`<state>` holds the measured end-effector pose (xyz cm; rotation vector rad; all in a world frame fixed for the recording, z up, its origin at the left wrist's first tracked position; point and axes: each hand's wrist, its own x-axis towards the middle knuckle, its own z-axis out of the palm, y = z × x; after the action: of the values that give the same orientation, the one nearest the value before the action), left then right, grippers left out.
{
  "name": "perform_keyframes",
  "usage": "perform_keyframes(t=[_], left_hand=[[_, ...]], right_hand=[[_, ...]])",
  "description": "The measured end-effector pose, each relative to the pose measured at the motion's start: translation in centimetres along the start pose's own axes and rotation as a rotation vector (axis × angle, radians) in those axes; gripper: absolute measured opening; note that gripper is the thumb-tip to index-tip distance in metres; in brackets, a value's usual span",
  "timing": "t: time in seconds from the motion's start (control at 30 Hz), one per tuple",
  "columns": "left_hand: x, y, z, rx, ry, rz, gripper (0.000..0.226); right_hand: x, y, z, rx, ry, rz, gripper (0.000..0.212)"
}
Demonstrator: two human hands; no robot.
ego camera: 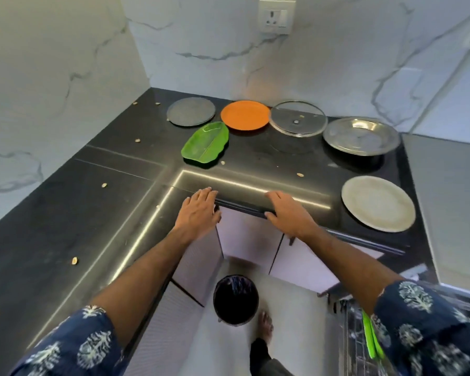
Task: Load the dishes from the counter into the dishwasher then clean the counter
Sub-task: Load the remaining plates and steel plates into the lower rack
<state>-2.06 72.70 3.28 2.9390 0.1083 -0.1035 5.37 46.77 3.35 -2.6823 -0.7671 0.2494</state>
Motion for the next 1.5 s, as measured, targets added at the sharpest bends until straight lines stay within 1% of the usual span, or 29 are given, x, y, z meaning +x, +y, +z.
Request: perform_keyframes(t=[0.17, 0.3, 0.4, 0.5, 0.57, 0.67, 0.77, 0.87, 0.97, 1.03, 1.1, 1.13, 1.17, 1.2, 1.23, 1.27, 1.33, 1.4, 1.43, 1.5], left_hand=[[5.4, -4.0, 1.6, 0.036, -0.028, -0.103, 0.062], [7.6, -6.3, 4.4, 0.096, -0.050, -0.166, 0.067], [7.1, -7.1, 6.4, 0.127, -0.009, -0.140, 0.070], [6.5, -7.4, 7.1, 0.155, 0.036, -0.116, 0.071], [6.5, -7.4, 7.1, 0.137, 0.046, -0.119, 0.070], [6.6, -7.5, 7.1, 0.119, 0.062, -0.125, 0.069], [6.6, -7.6, 7.2, 0.102, 0.067, -0.130, 0.070], [6.6, -7.6, 7.1, 0.080, 0.074, -0.133, 0.069], [6.6, -7.7, 7.0, 0.066, 0.084, -0.126, 0.069], [6.5, -7.8, 7.1, 0.053, 0.086, -0.125, 0.068], [6.5, -8.0, 7.1, 0.045, 0.086, -0.120, 0.068], [6.6, -8.0, 7.1, 0.037, 0.087, -0.115, 0.068], [6.6, -8.0, 7.1, 0.031, 0.089, -0.110, 0.068], [6.6, -8.0, 7.0, 0.027, 0.085, -0.110, 0.068], [6.5, -8.0, 7.0, 0.023, 0.081, -0.105, 0.068], [6.5, -8.1, 7.0, 0.021, 0.079, -0.101, 0.068], [6.5, -8.1, 7.1, 0.020, 0.084, -0.085, 0.067], [6.4, -8.2, 7.1, 0.004, 0.086, -0.038, 0.064], [6.4, -8.2, 7.1, -0.005, 0.084, 0.018, 0.062], [6.2, -7.9, 6.9, 0.003, 0.076, 0.178, 0.061]], right_hand=[[11.1, -0.4, 0.3, 0.116, -0.058, -0.060, 0.052], [19.1, -1.2, 0.3, 0.275, -0.129, -0.032, 0.056], [23.9, -2.0, 0.3, 0.377, -0.189, 0.003, 0.060], [27.8, -2.7, 1.1, 0.456, -0.184, 0.039, 0.060], [29.9, -3.3, 1.8, 0.448, -0.155, 0.079, 0.056], [32.1, -4.2, 2.6, 0.338, -0.151, 0.119, 0.046], [33.3, -4.6, 3.3, 0.343, -0.080, 0.222, 0.036], [33.2, -5.0, 3.3, 0.368, 0.003, 0.308, 0.031], [33.4, -5.1, 3.2, 0.487, 0.072, 0.424, 0.043], [33.6, -4.9, 3.1, 0.715, 0.087, 0.525, 0.057], [32.9, -4.5, 2.5, 0.979, 0.025, 0.572, 0.068], [32.3, -4.3, 2.0, 1.030, -0.031, 0.565, 0.065], [31.4, -4.2, 1.6, 1.051, -0.080, 0.527, 0.053], [30.3, -4.3, 1.0, 1.054, -0.097, 0.503, 0.035], [29.0, -4.3, 0.3, 1.064, -0.071, 0.497, 0.018], [27.5, -4.3, -0.5, 1.078, -0.035, 0.507, 0.013], [23.6, -3.8, -2.2, 1.174, 0.025, 0.523, 0.011], [18.9, -2.8, -3.6, 1.325, 0.003, 0.551, 0.025], [16.5, -2.2, -4.1, 1.404, 0.010, 0.555, 0.029], [11.0, -0.6, -5.0, 1.488, 0.092, 0.557, 0.031]])
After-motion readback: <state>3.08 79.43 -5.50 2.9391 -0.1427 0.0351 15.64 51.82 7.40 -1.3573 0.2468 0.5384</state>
